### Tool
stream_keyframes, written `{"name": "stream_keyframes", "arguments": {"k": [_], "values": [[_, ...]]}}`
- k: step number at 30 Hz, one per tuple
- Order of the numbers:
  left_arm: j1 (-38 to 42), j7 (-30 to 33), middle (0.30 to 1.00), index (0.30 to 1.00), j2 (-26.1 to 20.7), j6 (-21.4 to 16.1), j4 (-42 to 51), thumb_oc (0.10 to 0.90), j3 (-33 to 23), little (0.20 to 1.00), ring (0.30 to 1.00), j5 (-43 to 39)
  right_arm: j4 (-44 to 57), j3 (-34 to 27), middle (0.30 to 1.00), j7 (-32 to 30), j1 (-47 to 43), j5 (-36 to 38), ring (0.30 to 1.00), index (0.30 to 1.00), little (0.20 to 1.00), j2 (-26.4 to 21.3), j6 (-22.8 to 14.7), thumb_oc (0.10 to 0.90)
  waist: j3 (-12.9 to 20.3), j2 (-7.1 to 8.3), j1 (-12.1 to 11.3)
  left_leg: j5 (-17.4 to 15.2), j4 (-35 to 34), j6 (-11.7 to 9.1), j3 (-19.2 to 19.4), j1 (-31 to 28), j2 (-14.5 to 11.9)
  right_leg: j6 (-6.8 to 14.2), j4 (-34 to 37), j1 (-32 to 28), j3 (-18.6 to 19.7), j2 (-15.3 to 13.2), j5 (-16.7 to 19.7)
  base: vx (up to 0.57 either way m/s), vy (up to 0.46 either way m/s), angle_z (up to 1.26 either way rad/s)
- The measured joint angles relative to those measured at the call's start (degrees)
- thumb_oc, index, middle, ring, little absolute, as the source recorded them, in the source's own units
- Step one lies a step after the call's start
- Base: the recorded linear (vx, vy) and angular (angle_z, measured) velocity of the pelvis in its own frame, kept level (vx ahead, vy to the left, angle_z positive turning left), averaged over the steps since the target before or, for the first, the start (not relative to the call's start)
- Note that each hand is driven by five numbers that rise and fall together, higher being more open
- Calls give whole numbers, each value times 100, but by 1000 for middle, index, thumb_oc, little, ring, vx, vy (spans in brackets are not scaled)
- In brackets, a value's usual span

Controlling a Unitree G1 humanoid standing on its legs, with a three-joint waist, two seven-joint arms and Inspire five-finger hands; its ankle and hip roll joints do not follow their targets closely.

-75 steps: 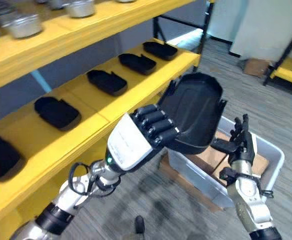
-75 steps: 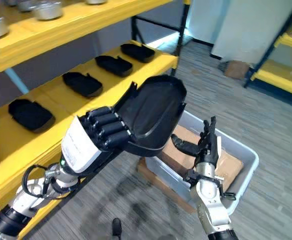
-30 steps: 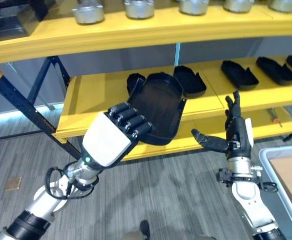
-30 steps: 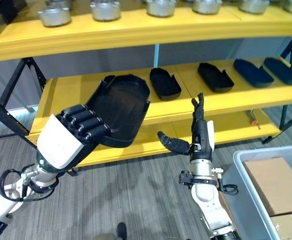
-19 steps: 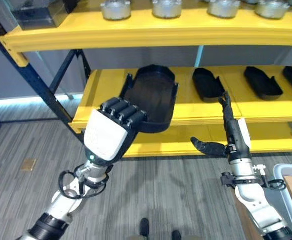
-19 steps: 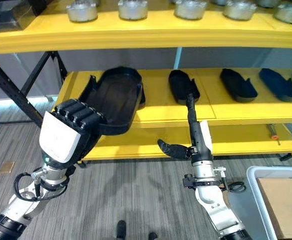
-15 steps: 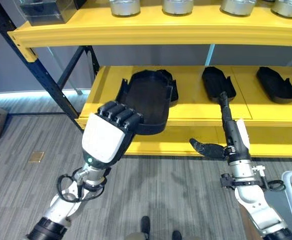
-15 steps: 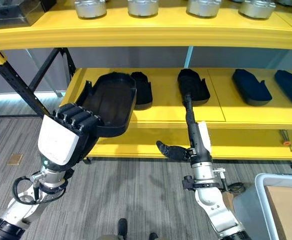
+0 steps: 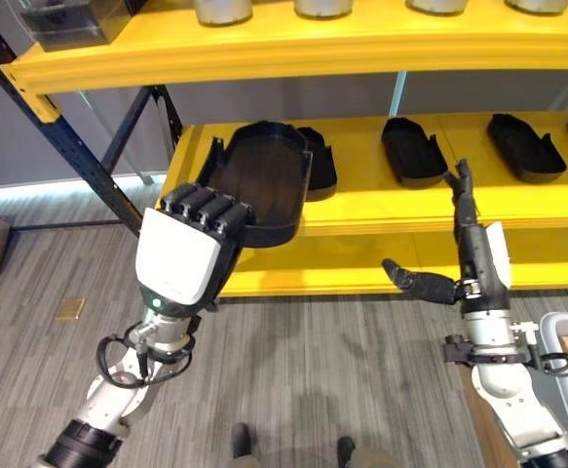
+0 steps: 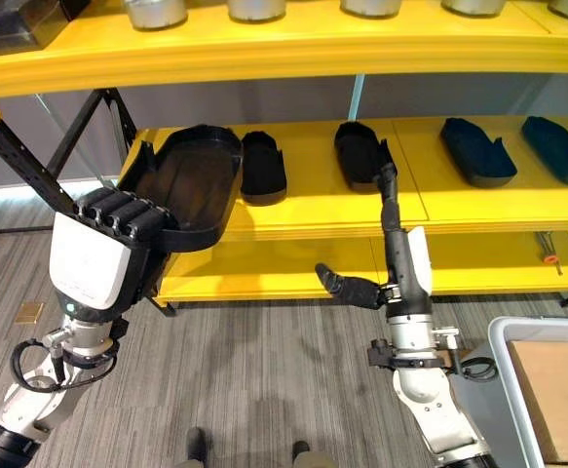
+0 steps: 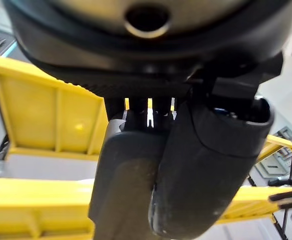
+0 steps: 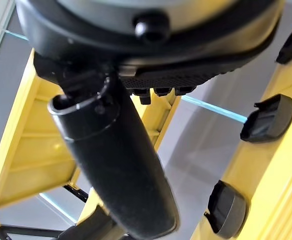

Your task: Move parts from the plastic box to the shelf.

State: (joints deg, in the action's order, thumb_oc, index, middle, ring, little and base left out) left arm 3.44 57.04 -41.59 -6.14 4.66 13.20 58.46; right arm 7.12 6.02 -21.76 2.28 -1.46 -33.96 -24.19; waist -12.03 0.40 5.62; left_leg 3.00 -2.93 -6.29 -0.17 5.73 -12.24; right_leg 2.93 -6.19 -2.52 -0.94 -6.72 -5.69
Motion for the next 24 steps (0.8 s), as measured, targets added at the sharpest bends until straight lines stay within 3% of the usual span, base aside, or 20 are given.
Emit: {"name": "stream_keyframes", "arguments": {"k": [2, 3, 4, 5, 8, 10, 13, 17, 20, 21, 22, 24], "values": [[-136, -3, 300, 300, 30, 11, -6, 400, 0, 300, 300, -142, 26, -13, 1000, -39, 4, 98, 1000, 1000, 1000, -46, -1, 900, 5, -113, 0, 93, 24, 104, -17, -121, 157, 241, 209, -233, 51, -162, 55, 111, 311, -24], [-154, -2, 300, 300, 150, 19, 7, 400, -3, 300, 300, -174, 153, -15, 1000, -49, 28, 192, 1000, 1000, 1000, -84, 6, 900, 3, -337, 11, 200, 22, 161, -46, -239, 263, 437, 312, -374, 58, -169, 49, 119, 331, -23], [-155, 0, 300, 300, 239, 36, -1, 400, -31, 300, 300, -177, 209, 34, 1000, -33, 57, 222, 1000, 1000, 1000, 107, -6, 900, 5, -200, -10, 457, -33, 4, -54, -306, 485, 540, 339, -427, 141, -383, 36, 103, 302, -12], [-149, -1, 300, 300, 269, 71, 42, 400, -40, 300, 300, -183, 404, 70, 1000, 73, 152, 223, 1000, 1000, 1000, 174, 2, 900, 13, -55, -67, 461, -118, 179, 20, -336, 791, 555, 357, -406, 41, -694, 149, 92, 305, 0], [-174, -22, 300, 300, 214, 56, 45, 400, -170, 300, 300, -187, 790, 211, 1000, 261, 207, 221, 1000, 1000, 1000, 245, 2, 900, 15, 16, -162, 431, -160, 533, 33, -337, 1231, 572, 359, -390, -132, -1099, 570, 57, 271, 14], [-191, -18, 300, 300, 213, -44, 49, 400, -327, 300, 300, -182, 862, 297, 1000, 271, 194, 216, 1000, 1000, 1000, 317, 7, 900, 26, 43, -329, 409, -158, 722, 31, -402, 1353, 610, 233, -385, -128, -1184, 663, 24, 244, 10], [-85, 4, 300, 300, 142, -90, 62, 400, -444, 300, 300, -189, 861, 396, 1000, 201, 37, 192, 1000, 1000, 1000, 356, 58, 900, 50, 137, -586, 405, -145, 806, 27, -391, 1487, 746, 62, -334, -180, -1265, 807, 21, 250, 15], [46, -17, 300, 300, -114, -153, 74, 400, -305, 300, 300, -191, 852, 517, 1000, 107, -195, -35, 1000, 1000, 1000, 428, 250, 900, 53, 163, -644, 382, -144, 888, 72, -490, 1509, 900, -419, -153, -479, -1347, 1018, 19, 228, 1], [45, -40, 300, 300, -216, -152, 161, 400, -303, 300, 300, -198, 832, 524, 1000, 48, -311, -63, 1000, 1000, 1000, 495, 283, 900, 53, 192, -744, 257, -72, 1003, 489, -592, 1515, 988, -920, 220, -876, -1472, 1284, 24, 128, -55], [59, -49, 300, 300, -197, -153, 168, 400, -296, 300, 300, -199, 824, 522, 1000, 48, -321, -63, 1000, 1000, 1000, 464, 296, 900, 51, 189, -693, 235, -78, 1044, 452, -650, 1516, 993, -1205, 379, -905, -1510, 1258, 77, 19, -25], [150, -93, 300, 300, -165, -151, 168, 400, -194, 300, 300, -217, 807, 523, 1000, 52, -277, -66, 1000, 1000, 1000, 436, 309, 900, 52, 183, -515, 247, -148, 1054, 366, -744, 1438, 993, -1642, 638, -484, -1066, 550, 76, -1, 1], [239, -167, 300, 300, -174, -156, 154, 400, -146, 300, 300, -231, 799, 553, 1000, 67, -270, -74, 1000, 1000, 1000, 428, 302, 900, 78, 231, -368, 174, -156, 974, 313, -775, 1377, 852, -1325, 656, -295, -483, 139, 105, -18, 11]]}}
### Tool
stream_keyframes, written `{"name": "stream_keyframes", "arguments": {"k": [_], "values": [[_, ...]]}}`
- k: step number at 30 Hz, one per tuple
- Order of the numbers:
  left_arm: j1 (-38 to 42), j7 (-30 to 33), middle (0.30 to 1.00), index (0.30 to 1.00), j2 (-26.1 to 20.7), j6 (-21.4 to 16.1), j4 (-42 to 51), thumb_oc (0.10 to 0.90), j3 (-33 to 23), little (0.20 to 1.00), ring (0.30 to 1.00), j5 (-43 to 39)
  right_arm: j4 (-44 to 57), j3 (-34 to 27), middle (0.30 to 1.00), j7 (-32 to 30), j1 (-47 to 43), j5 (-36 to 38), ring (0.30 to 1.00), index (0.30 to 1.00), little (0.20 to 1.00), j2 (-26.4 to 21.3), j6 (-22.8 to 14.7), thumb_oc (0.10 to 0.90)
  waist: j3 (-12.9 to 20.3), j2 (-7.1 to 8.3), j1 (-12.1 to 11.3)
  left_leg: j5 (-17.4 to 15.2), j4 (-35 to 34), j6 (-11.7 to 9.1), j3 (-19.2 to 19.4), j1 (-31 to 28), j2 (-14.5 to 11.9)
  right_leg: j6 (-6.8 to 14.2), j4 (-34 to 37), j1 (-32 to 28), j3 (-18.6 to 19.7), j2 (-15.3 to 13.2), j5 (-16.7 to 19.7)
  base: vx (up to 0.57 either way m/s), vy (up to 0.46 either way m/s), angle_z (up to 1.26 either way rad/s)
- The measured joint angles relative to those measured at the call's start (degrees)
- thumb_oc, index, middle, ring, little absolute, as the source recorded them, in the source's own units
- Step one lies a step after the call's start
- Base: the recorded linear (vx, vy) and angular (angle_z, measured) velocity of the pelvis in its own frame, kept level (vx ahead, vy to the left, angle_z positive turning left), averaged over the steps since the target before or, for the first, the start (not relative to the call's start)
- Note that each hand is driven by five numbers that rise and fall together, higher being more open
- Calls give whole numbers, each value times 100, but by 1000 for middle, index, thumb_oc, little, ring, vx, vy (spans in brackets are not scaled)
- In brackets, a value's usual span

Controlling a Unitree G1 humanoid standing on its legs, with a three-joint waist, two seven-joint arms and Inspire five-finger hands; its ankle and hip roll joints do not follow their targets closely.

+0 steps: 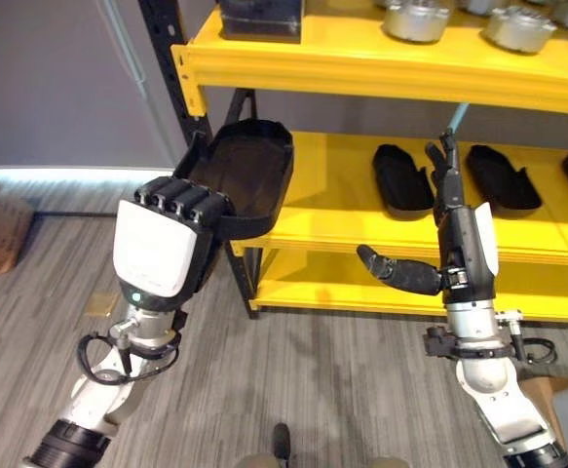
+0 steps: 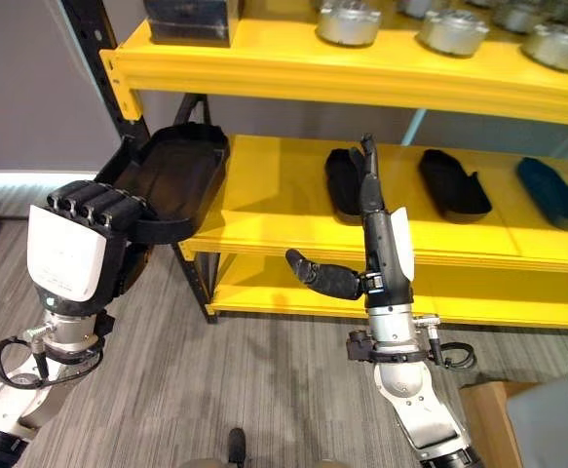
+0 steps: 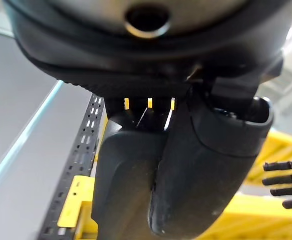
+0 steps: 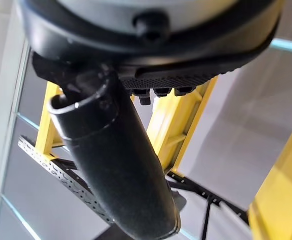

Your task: Move parts from the plastic box to the shelf.

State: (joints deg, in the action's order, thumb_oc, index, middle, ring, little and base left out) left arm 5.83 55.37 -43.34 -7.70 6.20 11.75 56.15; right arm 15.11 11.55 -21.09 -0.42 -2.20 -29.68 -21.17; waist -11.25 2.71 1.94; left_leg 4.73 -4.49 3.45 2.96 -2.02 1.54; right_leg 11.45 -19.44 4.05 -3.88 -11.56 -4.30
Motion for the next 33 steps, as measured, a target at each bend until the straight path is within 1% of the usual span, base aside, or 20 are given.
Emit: {"name": "stream_keyframes", "arguments": {"k": [2, 3, 4, 5, 7, 8, 12, 13, 15, 17, 20, 23, 24, 25, 27, 28, 29, 31, 32, 33], "values": [[13, -1, 300, 300, 28, 6, 21, 400, 6, 300, 300, -62, -2, 4, 1000, 59, -3, -4, 1000, 1000, 1000, -2, -45, 900, 54, 74, 81, -68, -7, 3, 5, 6, 45, -204, 614, 58, 10, 401, -75, 121, -55, 2], [13, -17, 300, 300, 66, 10, 68, 400, 25, 300, 300, -168, 1, 4, 1000, 128, -12, -4, 1000, 1000, 1000, -9, -52, 900, 80, 95, 96, -81, -8, 16, 18, 27, 76, -351, 1116, 46, 40, 522, 57, 193, -137, -1], [18, -96, 300, 300, 240, -16, 130, 400, 24, 300, 300, -186, -11, 4, 1000, 229, 1, -9, 1000, 1000, 1000, -13, -61, 900, 103, 65, 123, -84, -7, 8, 3, 112, 133, -474, 1780, -5, 237, 516, 784, 204, -120, 4], [7, -122, 300, 300, 307, -50, 125, 400, 31, 300, 300, -182, -34, 7, 1000, 255, 7, -22, 1000, 1000, 1000, -13, -55, 900, 106, 40, 137, -87, -6, -37, -25, 140, 131, -584, 1911, -130, 239, 529, 951, 155, -106, 11], [-37, -248, 300, 300, 446, -127, 117, 400, 130, 300, 300, -178, -131, 6, 1000, 255, 15, -129, 1000, 1000, 1000, -48, 0, 900, 120, -75, 243, -74, -23, -143, -64, 139, 60, -630, 1908, -163, 205, 602, 935, 210, -148, 19], [-55, -273, 300, 300, 447, -146, 131, 400, 177, 300, 300, -178, -167, -11, 1000, 253, 30, -236, 1000, 1000, 1000, -86, 11, 900, 120, -85, 278, -92, -31, -180, -67, 111, 26, -649, 1930, -197, 196, 633, 920, 292, -193, 14], [-67, -499, 300, 300, 455, -87, 261, 400, 329, 300, 300, -177, -181, -85, 1000, 227, 35, -567, 1000, 1000, 1000, -336, 14, 900, 121, -84, 383, -241, -33, -285, -44, -39, -42, -752, 2442, -616, 175, 698, 1023, 182, -148, -2], [-94, -521, 300, 300, 454, -75, 336, 400, 330, 300, 300, -177, -177, -91, 1000, 228, 35, -614, 1000, 1000, 1000, -385, 2, 900, 121, -83, 414, -289, -31, -275, -38, -67, -59, -750, 2440, -649, 173, 718, 996, 155, -159, -6], [-98, -521, 300, 300, 445, -74, 439, 400, 335, 300, 300, -178, -172, -120, 1000, 222, 40, -690, 1000, 1000, 1000, -523, -21, 900, 122, -83, 449, -296, -28, -367, -23, -97, -98, -783, 2439, -671, 181, 757, 955, 243, -231, -4], [-92, -530, 300, 300, 442, -102, 576, 400, 358, 300, 300, -180, -139, -120, 1000, 206, 40, -713, 1000, 1000, 1000, -775, -22, 900, 122, -82, 466, -234, -3, -395, -57, -96, -149, -839, 2437, -689, 163, 818, 903, 236, -285, 9], [-81, -550, 300, 300, 432, -77, 574, 400, 431, 300, 300, -181, -165, -119, 1000, 141, 38, -715, 1000, 1000, 1000, -790, -45, 900, 121, -83, 453, -217, 56, -419, -176, -105, -199, -894, 2349, -709, 108, 868, 778, 161, -203, 21], [-81, -578, 300, 300, 374, 106, 570, 400, 500, 300, 300, -182, -195, -117, 1000, -56, 10, -713, 1000, 1000, 1000, -790, -64, 900, 115, -73, 413, -229, 140, -435, -180, -101, -246, -952, 2229, -715, 103, 905, 664, 185, -171, 14], [-84, -576, 300, 300, 356, 214, 563, 400, 500, 300, 300, -183, -227, -122, 1000, -131, -23, -707, 1000, 1000, 1000, -782, -112, 900, 105, -95, 416, -253, 174, -467, -188, -99, -284, -996, 2133, -696, 108, 959, 602, 179, -203, 5], [-101, -573, 300, 300, 309, 330, 564, 400, 492, 300, 300, -186, -273, -122, 1000, -140, -29, -666, 1000, 1000, 1000, -781, -177, 900, 93, -103, 412, -327, 259, -573, -169, -89, -332, -1056, 2002, -660, 128, 1008, 489, 166, -163, 2], [-161, -571, 300, 300, 195, 483, 561, 400, 486, 300, 300, -191, -299, -118, 1000, -142, -17, -661, 1000, 1000, 1000, -768, -227, 900, 56, -46, 409, -343, 482, -599, -146, -46, -347, -1116, 1827, -640, 141, 1030, 376, 111, -187, -3], [-266, -550, 300, 300, 127, 601, 528, 400, 385, 300, 300, -190, -395, -125, 1000, -160, -50, -658, 1000, 1000, 1000, -739, -415, 900, 25, -4, 414, -367, 994, -757, -119, 218, -343, -1252, 1557, -462, 157, 1067, 168, 171, -239, 5], [-286, -501, 300, 300, 88, 639, 486, 400, 327, 300, 300, -195, -423, -135, 1000, -178, -41, -656, 1000, 1000, 1000, -690, -471, 900, -25, 91, 396, -357, 1515, -793, -46, 511, -287, -1302, 1367, -333, 226, 958, 83, 130, -120, 10], [-305, -419, 300, 300, 112, 640, 335, 400, 163, 300, 300, -198, -426, -178, 1000, -185, 8, -658, 1000, 1000, 1000, -577, -519, 900, -159, 175, 388, -231, 3033, -923, 25, 1360, -272, -1371, 1088, -193, 323, 906, -26, 133, 50, 1], [-366, -334, 300, 300, 164, 674, 97, 400, 155, 300, 300, -332, -431, -216, 1000, -185, 156, -660, 1000, 1000, 1000, -421, -558, 900, -199, 44, 328, -444, 3651, -678, 152, 1711, -434, -1377, 1130, -296, 313, 959, -16, 176, 132, -15], [-402, -333, 300, 300, 165, 734, 76, 400, 154, 300, 300, -423, -430, -254, 1000, -191, 241, -660, 1000, 1000, 1000, -352, -599, 900, -188, -39, 332, -575, 3342, -575, 211, 1675, -485, -1385, 1146, -315, 298, 984, -13, 194, 151, -16]]}}
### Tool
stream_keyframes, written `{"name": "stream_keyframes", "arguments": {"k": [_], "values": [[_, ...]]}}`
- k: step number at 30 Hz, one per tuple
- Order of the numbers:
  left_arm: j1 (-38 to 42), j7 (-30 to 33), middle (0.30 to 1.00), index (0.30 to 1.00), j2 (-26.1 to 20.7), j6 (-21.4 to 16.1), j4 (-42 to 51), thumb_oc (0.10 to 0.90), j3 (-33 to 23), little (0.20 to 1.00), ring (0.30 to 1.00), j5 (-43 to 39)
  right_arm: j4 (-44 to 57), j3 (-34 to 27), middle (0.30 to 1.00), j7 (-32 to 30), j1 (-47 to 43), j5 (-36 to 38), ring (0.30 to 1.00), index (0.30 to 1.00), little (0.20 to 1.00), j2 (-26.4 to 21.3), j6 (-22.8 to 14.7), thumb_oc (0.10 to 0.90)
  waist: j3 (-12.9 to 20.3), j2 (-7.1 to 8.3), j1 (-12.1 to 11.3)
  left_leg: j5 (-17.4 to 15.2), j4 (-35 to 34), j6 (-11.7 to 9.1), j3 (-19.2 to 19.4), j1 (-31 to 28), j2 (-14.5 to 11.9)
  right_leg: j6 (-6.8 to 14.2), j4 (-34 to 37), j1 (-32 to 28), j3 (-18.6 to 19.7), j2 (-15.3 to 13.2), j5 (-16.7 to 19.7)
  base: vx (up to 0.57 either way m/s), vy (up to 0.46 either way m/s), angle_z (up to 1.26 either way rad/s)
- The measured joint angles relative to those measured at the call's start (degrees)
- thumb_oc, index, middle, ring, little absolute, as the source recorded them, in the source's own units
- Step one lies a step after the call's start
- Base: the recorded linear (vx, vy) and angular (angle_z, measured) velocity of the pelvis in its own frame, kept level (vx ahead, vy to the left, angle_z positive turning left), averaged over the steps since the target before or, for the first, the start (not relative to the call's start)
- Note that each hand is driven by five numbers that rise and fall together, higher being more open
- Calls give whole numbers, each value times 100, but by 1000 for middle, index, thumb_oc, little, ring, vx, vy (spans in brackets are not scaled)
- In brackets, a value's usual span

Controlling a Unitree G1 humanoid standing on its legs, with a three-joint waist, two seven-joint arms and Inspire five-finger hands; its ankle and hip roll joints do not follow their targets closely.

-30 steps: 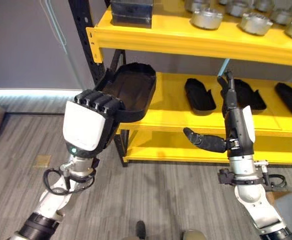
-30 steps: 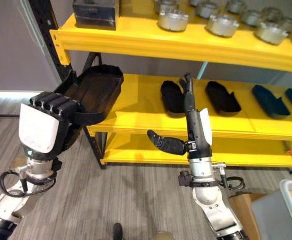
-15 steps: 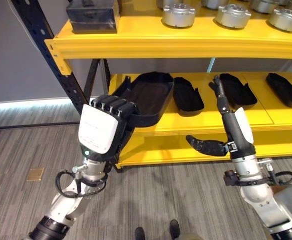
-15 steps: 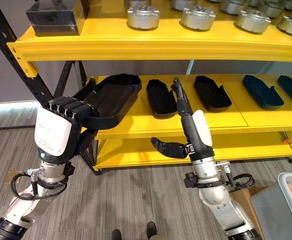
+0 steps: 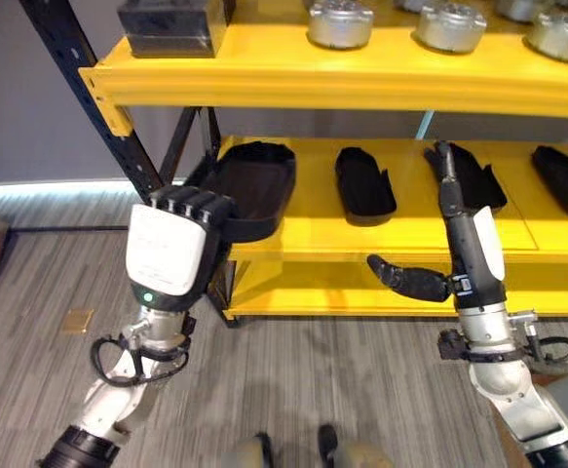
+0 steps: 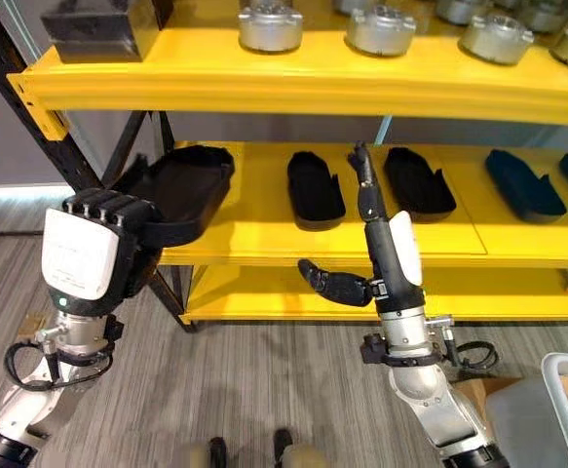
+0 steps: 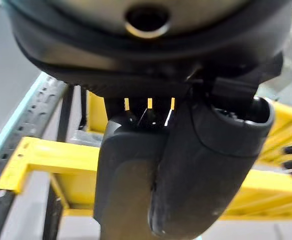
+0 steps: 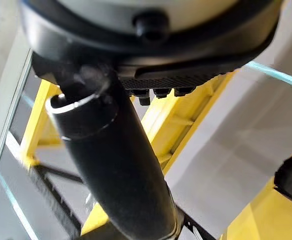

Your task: Move parts from the plastic box to the shelf.

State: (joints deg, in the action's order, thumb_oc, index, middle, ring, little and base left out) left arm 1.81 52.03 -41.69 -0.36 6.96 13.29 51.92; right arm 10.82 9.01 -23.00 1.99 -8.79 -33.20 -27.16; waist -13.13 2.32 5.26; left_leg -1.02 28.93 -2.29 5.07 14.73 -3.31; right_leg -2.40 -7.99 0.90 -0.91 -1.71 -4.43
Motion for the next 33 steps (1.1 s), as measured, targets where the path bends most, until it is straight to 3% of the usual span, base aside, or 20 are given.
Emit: {"name": "stream_keyframes", "arguments": {"k": [3, 5, 7, 8, 11, 17, 27, 28, 29, 31, 33], "values": [[34, 26, 300, 300, 131, 88, -34, 400, 3, 300, 300, -168, 2, -167, 1000, -72, 120, -2, 1000, 1000, 1000, -2, -19, 900, -25, -147, 117, 32, -1212, -35, 4, -175, 27, 1, 56, -9, 30, 17, 3, 134, 87, 0], [42, 81, 300, 300, 409, 60, -145, 400, 3, 300, 300, -215, -6, -242, 1000, -142, 171, 12, 1000, 1000, 1000, -49, -13, 900, -44, -166, 9, 225, -2156, -93, -518, -415, 143, -29, 148, -71, 213, 18, 136, 34, 51, -36], [-70, 111, 300, 300, 496, -23, -424, 400, 4, 300, 300, -217, -4, -297, 1000, -143, 264, 119, 1000, 1000, 1000, -108, -10, 900, -44, -199, 18, 392, -2702, -5, -680, -767, 38, 135, 292, -303, 279, 29, 162, 108, 77, -46], [-171, 110, 300, 300, 516, -72, -500, 400, 4, 300, 300, -219, 9, -315, 1000, -147, 297, 250, 1000, 1000, 1000, -128, 9, 900, -31, -351, 89, 706, -2834, 56, -687, -1082, -14, 254, 418, -506, 284, 141, 99, 137, 100, -21], [-259, 155, 300, 300, 598, -207, -551, 400, -12, 300, 300, -216, 48, -364, 1000, 1, 467, 592, 1000, 1000, 1000, 155, 24, 900, 4, -243, 68, 884, -3223, 120, -668, -1275, 193, 474, 518, -565, 310, -50, 14, 43, 54, 7], [-261, 155, 300, 300, 573, -311, -540, 400, -27, 300, 300, -217, 47, -225, 1000, 412, 417, 822, 1000, 1000, 1000, 361, 231, 900, 9, -234, -118, 903, -3343, 244, -694, -1288, 568, 741, 937, -789, 212, -439, 97, 20, 35, 15], [-264, 148, 300, 300, 575, -609, -320, 400, -21, 300, 300, -201, 48, -234, 1000, 389, 413, 1002, 1000, 1000, 1000, 367, 435, 900, 20, -214, -60, 864, -3369, 239, -678, -1328, 491, 713, 1194, -948, 199, -376, 261, 8, 1, -1], [-264, 141, 300, 300, 424, -625, -191, 400, -21, 300, 300, -204, 48, -176, 1000, 366, 414, 1000, 1000, 1000, 1000, 383, 529, 900, 180, -60, -79, 876, -3349, 243, -694, -1320, 467, 703, 1238, -967, 194, -364, 270, 6, -30, 0], [-263, 142, 300, 300, 423, -621, -192, 400, -22, 300, 300, -200, 48, -172, 1000, 404, 413, 1018, 1000, 1000, 1000, 385, 536, 900, 180, -60, -82, 877, -3349, 244, -693, -1319, 464, 704, 1238, -966, 189, -367, 270, 0, 0, 0], [-256, 145, 300, 300, 423, -560, -195, 400, -81, 300, 300, 4, 55, -124, 1000, 1239, 323, 1945, 1000, 1000, 1000, 423, 763, 900, 195, -56, -78, 872, -3351, 235, -667, -1306, 450, 699, 1269, -961, 104, -377, 289, 0, 0, 0], [-253, 146, 300, 300, 423, -549, -194, 400, -195, 300, 300, 77, 55, 110, 1000, 1640, 280, 2169, 1000, 1000, 1000, 422, 951, 900, 212, -73, -82, 847, -3370, 205, -661, -1291, 442, 696, 1285, -954, 96, -372, 301, 0, 0, 0]]}}
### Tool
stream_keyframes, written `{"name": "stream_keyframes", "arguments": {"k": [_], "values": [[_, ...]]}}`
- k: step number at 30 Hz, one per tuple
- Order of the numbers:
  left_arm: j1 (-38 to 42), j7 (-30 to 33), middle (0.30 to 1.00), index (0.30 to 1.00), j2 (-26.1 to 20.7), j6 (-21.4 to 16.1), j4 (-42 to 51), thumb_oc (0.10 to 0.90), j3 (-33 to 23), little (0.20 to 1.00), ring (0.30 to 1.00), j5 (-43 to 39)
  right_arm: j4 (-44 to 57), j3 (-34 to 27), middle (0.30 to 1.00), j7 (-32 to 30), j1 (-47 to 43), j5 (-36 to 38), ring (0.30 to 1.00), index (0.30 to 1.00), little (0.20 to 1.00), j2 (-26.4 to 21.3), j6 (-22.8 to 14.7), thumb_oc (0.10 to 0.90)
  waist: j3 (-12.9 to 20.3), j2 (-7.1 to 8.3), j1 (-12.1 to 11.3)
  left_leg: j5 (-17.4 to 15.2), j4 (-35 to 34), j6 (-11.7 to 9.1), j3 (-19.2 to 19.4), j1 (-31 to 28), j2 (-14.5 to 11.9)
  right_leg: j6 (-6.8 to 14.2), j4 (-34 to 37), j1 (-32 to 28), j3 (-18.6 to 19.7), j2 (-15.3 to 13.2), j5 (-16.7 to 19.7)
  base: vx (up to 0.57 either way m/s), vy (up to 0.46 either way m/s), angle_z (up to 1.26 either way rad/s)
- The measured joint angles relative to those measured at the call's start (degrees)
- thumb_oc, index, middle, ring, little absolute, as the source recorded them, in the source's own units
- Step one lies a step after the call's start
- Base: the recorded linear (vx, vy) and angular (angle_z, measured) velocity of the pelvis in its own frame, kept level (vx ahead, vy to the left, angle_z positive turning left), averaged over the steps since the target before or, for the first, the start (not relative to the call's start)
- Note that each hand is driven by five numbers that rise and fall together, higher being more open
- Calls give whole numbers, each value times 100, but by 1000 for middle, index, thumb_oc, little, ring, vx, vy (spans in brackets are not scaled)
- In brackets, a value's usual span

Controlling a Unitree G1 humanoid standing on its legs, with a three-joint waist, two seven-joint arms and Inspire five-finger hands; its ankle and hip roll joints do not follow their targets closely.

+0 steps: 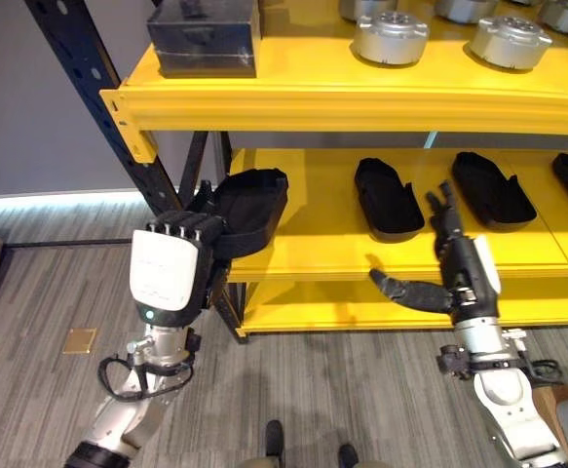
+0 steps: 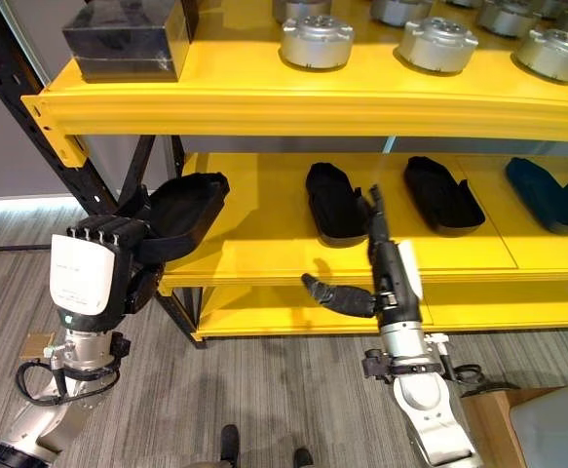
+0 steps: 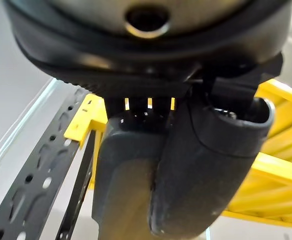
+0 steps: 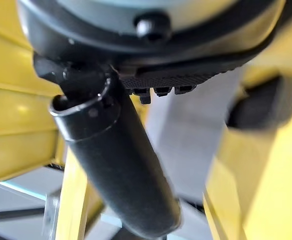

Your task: Move parts from the plastic box to the shelf.

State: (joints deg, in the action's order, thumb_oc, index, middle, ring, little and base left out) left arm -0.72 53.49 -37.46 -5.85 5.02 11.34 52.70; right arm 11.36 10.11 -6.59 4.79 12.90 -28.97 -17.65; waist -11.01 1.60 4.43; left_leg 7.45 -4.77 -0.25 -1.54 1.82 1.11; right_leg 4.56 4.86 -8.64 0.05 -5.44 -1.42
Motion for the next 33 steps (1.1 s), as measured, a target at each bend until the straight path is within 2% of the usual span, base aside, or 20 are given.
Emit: {"name": "stream_keyframes", "arguments": {"k": [4, 21, 26, 33], "values": [[1, 0, 300, 300, 0, 95, 32, 400, -106, 300, 300, -8, 0, 245, 1000, 233, -10, 72, 1000, 1000, 1000, 4, 118, 900, 13, -3, -18, 6, -2, 27, 12, 0, -1, 0, 1, 0, -57, -8, 0, 0, 0, 0], [-2, -52, 300, 300, 0, 81, 32, 400, -135, 300, 300, -13, 0, 258, 1000, 55, -42, 62, 1000, 1000, 1000, 9, 144, 900, 63, 81, -5, -3, -3, 40, 127, -55, -15, 8, 2, 0, 44, -13, 14, 5, -3, -2], [281, -176, 300, 300, -72, 317, -108, 400, 334, 300, 300, -72, -5, 289, 1000, -4, -53, 1, 1000, 1000, 1000, 8, 145, 900, 99, 138, 143, -33, -7, 50, 281, -107, -39, 25, 3, 21, 167, -20, 44, 10, -13, -16], [651, -313, 300, 300, -91, 630, -956, 400, 939, 300, 300, -116, -8, 368, 1000, 25, -66, -104, 1000, 1000, 1000, -3, 146, 900, 103, 145, 416, -44, -7, 46, 498, -128, -106, 29, 4, 110, 393, 7, 119, 9, -8, -17]]}}
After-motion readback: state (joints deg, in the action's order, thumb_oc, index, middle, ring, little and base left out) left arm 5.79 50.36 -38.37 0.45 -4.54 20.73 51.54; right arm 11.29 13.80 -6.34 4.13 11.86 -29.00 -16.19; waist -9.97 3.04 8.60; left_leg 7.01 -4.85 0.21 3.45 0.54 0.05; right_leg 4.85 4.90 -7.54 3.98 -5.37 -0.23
